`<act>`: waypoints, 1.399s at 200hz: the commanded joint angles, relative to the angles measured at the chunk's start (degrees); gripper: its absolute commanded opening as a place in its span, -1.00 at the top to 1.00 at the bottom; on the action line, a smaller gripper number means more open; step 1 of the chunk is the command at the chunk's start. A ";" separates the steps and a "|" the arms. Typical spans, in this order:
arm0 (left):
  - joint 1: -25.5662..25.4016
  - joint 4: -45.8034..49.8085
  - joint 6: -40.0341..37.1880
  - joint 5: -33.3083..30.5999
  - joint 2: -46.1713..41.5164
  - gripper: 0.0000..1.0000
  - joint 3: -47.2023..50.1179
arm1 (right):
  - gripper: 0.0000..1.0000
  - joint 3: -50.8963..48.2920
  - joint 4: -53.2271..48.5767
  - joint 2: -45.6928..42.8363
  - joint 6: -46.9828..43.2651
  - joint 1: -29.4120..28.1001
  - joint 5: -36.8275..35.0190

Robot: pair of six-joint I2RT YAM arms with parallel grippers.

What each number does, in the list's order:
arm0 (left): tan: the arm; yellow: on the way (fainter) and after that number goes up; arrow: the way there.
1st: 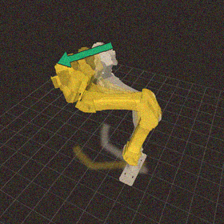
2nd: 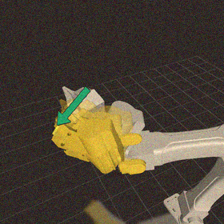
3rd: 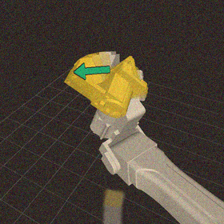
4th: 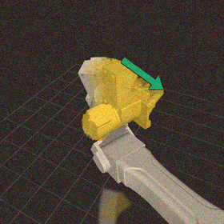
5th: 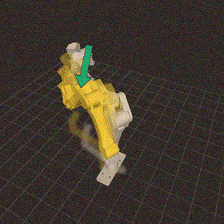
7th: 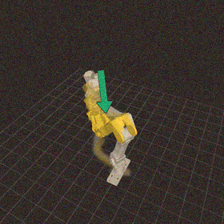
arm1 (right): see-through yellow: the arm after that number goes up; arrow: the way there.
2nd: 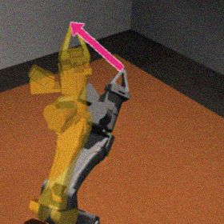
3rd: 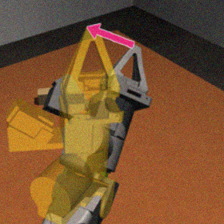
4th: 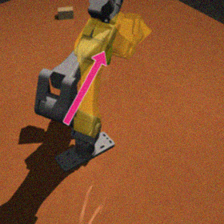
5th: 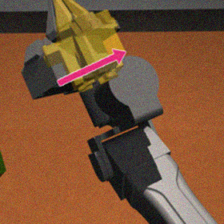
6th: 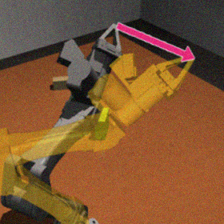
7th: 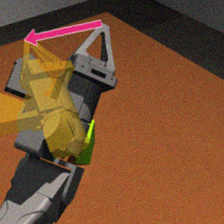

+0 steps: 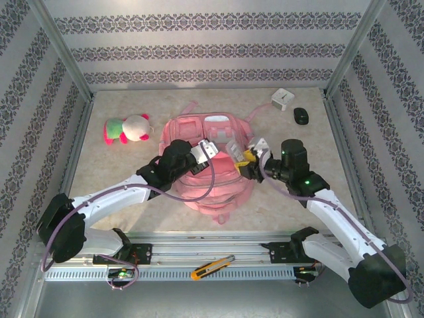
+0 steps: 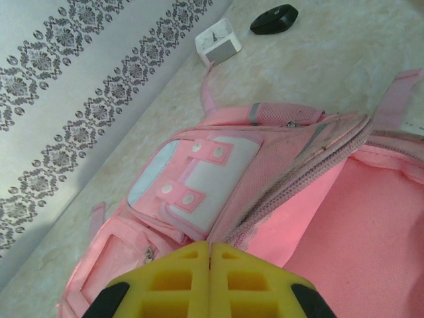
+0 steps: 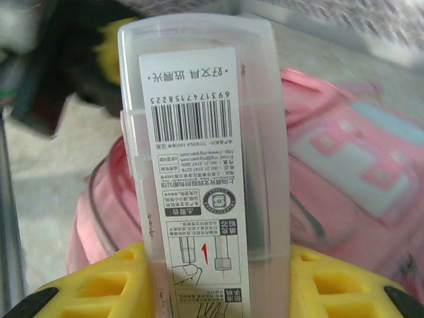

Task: Pack the student bag

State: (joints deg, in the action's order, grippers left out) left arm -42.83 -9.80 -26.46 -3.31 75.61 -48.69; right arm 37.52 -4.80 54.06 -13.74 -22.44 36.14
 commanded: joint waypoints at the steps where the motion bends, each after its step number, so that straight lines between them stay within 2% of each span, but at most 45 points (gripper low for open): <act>1: 3.08 -5.80 4.04 3.27 0.44 1.00 -2.24 | 0.50 2.65 -1.24 1.97 -20.33 -2.23 2.97; 17: 4.44 -6.23 5.18 4.90 0.89 1.00 -2.41 | 0.49 4.03 -5.13 3.81 -26.05 -3.27 1.42; 41: 5.58 -6.36 5.84 7.24 1.70 1.00 -2.58 | 0.50 5.29 -10.65 5.21 -33.74 -5.98 -5.13; 85: 5.96 -7.24 7.15 9.22 3.10 1.00 -2.39 | 0.50 6.45 -9.31 9.75 -42.81 -13.61 -17.39; 138: 5.91 -6.58 7.01 9.38 2.77 1.00 -2.64 | 0.48 10.47 -4.40 18.77 -47.83 -17.42 -24.35; 164: 5.91 -6.81 7.19 9.38 2.73 1.00 -2.36 | 0.38 12.38 -1.14 23.07 -44.94 -17.42 -27.33; 189: 6.00 -6.50 7.23 9.26 2.74 1.00 -1.97 | 0.03 12.76 1.23 25.11 -43.44 -17.39 -28.77; 233: 6.11 -6.71 7.73 8.53 2.10 1.00 -1.50 | -0.11 11.01 1.61 21.95 -36.87 -17.38 -31.57; 257: 6.09 -7.46 9.06 8.16 1.83 0.97 -0.99 | -0.14 9.08 0.69 17.03 -29.08 -17.48 -31.05; 280: 6.02 -8.29 12.54 6.94 0.56 0.76 -0.12 | -0.11 6.78 -0.04 11.15 -11.99 -18.02 -30.07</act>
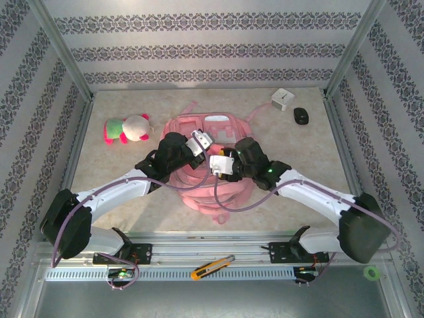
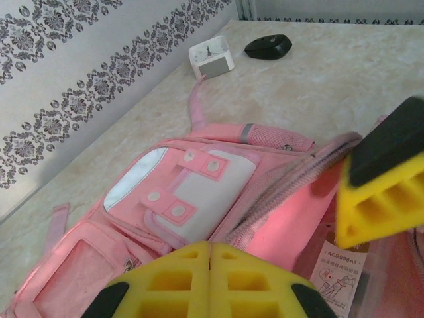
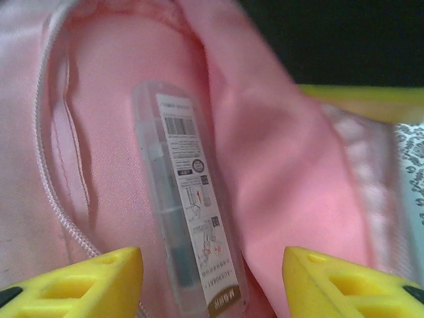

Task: Pack the student bag

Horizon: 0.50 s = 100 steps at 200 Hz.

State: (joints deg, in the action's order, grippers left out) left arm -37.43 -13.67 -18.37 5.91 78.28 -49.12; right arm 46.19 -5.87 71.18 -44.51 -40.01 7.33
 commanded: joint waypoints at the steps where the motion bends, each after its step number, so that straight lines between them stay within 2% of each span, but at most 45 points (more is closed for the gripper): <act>1: 0.66 -4.51 4.64 -2.38 -2.27 0.74 0.46 | -0.11 -1.99 1.03 -6.18 19.74 -0.43 -1.22; 21: 0.65 -5.73 9.11 -3.34 -5.19 0.42 2.27 | -0.03 -4.01 0.86 -10.27 38.81 -2.32 -1.70; 40: 0.69 -4.61 12.98 -4.18 -8.50 0.16 3.45 | 0.01 -5.51 0.92 -12.02 54.69 -6.88 -6.08; 57: 0.68 -2.38 16.55 -6.22 -11.58 0.07 4.36 | 0.01 -6.41 1.42 -11.19 65.53 -11.48 -10.56; 69: 0.70 -0.99 18.47 -7.67 -13.43 0.01 5.38 | -0.03 -7.18 3.39 -9.43 73.75 -13.04 -10.86; 83: 0.71 1.56 19.30 -7.93 -15.69 -0.07 6.66 | -0.07 -7.46 5.83 -7.47 79.03 -13.15 -8.34; 100: 0.69 5.95 21.38 -9.34 -18.14 -0.15 8.00 | -0.12 -6.69 6.04 -6.28 78.13 -13.51 -8.91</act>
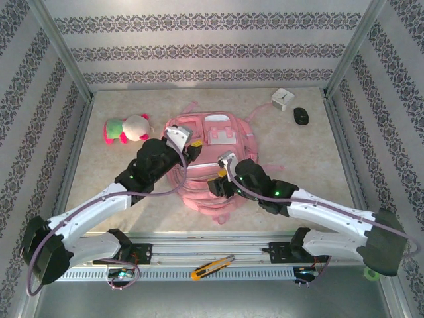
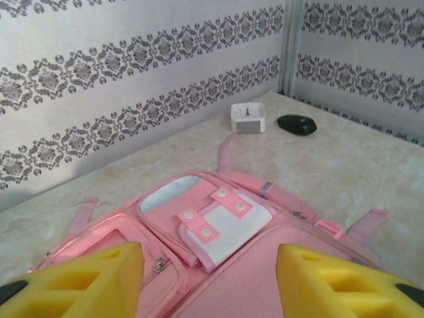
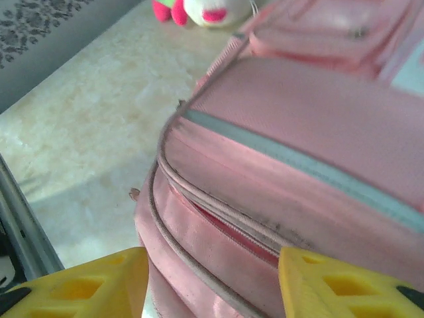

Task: Pack the student bag

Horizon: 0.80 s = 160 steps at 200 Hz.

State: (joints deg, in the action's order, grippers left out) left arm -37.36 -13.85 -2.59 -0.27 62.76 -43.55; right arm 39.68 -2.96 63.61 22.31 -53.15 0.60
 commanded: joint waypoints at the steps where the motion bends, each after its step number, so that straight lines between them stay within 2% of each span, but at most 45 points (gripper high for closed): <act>1: 0.62 6.38 5.90 -3.38 -2.81 -0.15 2.51 | -0.12 -0.16 3.14 1.31 11.16 -0.38 -2.27; 32: 0.59 11.04 15.58 -5.30 -7.75 -0.20 7.07 | -0.17 1.54 2.04 2.53 4.82 -0.35 -4.68; 77: 0.65 18.49 28.59 -8.41 -13.24 -0.22 11.41 | -0.20 5.18 0.78 6.25 -3.13 -0.12 -2.94; 131: 0.63 23.38 33.17 -7.94 -14.50 -0.29 12.70 | -0.27 15.66 -11.55 14.35 -15.20 0.73 -2.59; 160: 0.71 23.71 35.17 -8.64 -14.23 -0.31 13.43 | -0.30 20.08 -15.69 18.91 -17.67 2.17 -3.22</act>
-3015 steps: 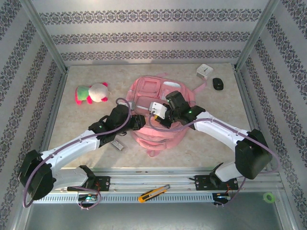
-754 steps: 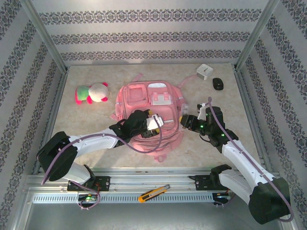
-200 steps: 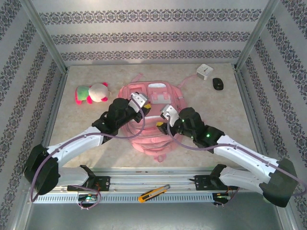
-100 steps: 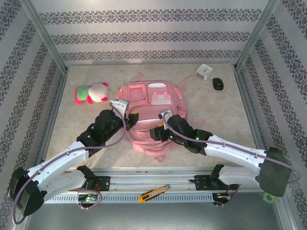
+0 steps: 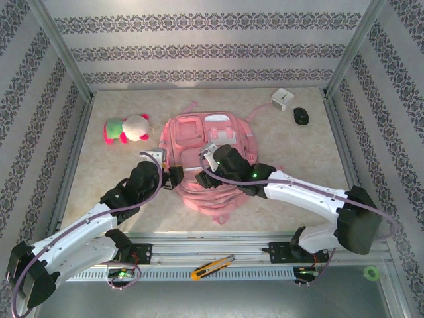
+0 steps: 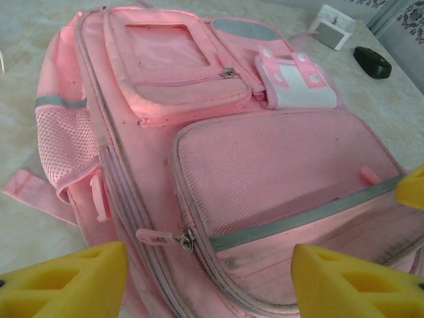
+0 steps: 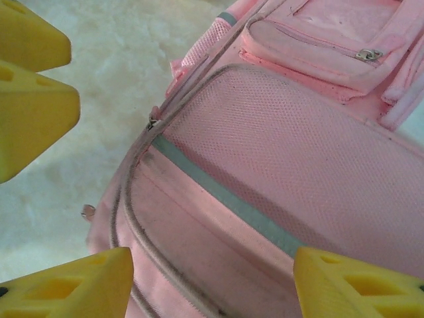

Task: Pack the student bag

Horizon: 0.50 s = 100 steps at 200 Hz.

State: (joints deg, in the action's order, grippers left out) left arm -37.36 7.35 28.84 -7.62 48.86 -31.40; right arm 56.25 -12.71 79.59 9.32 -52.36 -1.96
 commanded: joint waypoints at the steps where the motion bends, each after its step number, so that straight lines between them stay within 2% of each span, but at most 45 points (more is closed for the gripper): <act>1: 0.71 2.41 3.80 -1.32 -0.29 -0.31 1.35 | -0.30 3.56 -5.98 3.02 -4.72 1.43 -0.63; 29: 0.94 0.28 6.21 -1.57 0.47 -0.30 3.16 | -0.30 2.88 -4.68 6.50 -3.53 3.52 2.38; 61: 1.15 -1.68 7.01 -0.43 3.05 -0.30 3.63 | -0.28 1.34 -3.59 9.61 -4.83 2.75 2.58; 100: 1.59 -2.54 5.84 2.83 5.84 -0.30 2.71 | -0.28 1.60 -4.66 8.55 -8.19 1.69 4.11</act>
State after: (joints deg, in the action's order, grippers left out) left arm -36.86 6.85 34.83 -7.11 53.78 -28.25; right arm 57.87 -15.75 89.12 4.54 -49.67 -0.36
